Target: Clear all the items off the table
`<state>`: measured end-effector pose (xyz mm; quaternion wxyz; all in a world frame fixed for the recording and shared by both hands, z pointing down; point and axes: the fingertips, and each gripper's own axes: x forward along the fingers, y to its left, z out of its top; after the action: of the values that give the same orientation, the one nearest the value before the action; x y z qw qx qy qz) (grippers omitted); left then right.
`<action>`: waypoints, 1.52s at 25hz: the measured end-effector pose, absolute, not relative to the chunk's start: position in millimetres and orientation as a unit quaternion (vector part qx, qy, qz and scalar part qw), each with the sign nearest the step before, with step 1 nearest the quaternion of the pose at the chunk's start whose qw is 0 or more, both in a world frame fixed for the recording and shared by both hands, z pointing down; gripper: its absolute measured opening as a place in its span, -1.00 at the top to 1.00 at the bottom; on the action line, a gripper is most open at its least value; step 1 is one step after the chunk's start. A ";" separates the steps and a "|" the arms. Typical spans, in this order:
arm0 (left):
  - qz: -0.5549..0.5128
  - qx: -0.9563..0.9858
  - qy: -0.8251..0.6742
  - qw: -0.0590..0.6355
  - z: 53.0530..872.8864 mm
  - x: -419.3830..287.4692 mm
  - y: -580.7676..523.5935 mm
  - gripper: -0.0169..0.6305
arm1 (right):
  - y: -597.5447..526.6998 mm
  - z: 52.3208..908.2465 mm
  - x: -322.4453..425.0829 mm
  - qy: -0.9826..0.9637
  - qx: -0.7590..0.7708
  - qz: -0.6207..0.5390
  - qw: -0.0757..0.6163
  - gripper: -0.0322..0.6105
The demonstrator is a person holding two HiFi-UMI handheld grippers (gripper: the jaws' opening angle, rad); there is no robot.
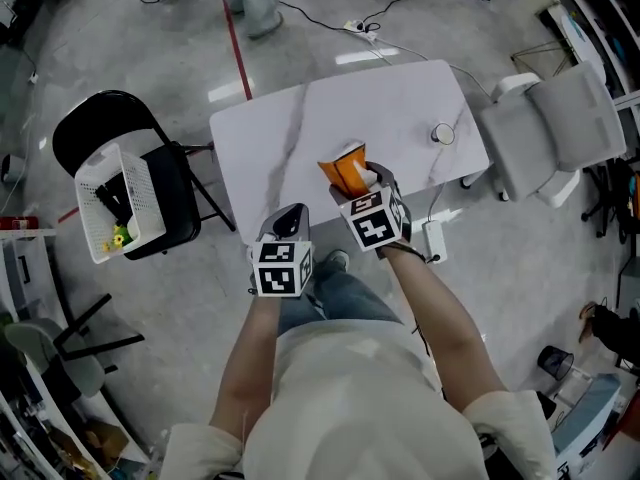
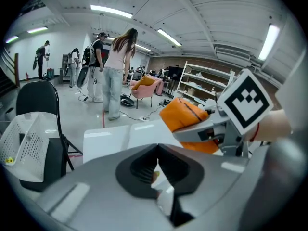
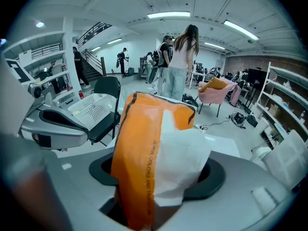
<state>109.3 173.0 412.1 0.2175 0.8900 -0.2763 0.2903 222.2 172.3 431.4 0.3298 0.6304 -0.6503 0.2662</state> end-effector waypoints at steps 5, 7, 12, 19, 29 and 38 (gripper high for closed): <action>0.285 0.885 -0.293 0.224 411.1 68.4 154.7 0.92 | 147.7 429.6 184.2 -0.661 0.620 0.260 0.334 -0.16; 0.287 0.883 -0.297 0.223 409.4 52.0 147.8 0.92 | 138.6 427.9 169.3 -0.663 0.618 0.258 0.335 -0.16; 0.286 0.876 -0.314 0.228 406.6 13.3 119.1 0.92 | 110.6 425.3 132.6 -0.673 0.606 0.256 0.338 -0.16; 0.275 0.862 -0.351 0.241 402.8 -39.4 76.7 0.92 | 70.2 418.5 85.3 -0.692 0.585 0.245 0.344 -0.16; 0.262 0.846 -0.387 0.255 400.1 -114.3 26.2 0.92 | 12.5 419.4 6.7 -0.716 0.549 0.239 0.359 -0.16; 0.250 0.822 -0.435 0.270 402.2 -199.9 -12.5 0.92 | -35.5 423.5 -83.6 -0.749 0.500 0.222 0.374 -0.16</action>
<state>-199.9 -12.5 402.2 0.2702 0.8216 -0.4354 0.2499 -83.6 -35.5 423.5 0.3735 0.4997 -0.7494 0.2218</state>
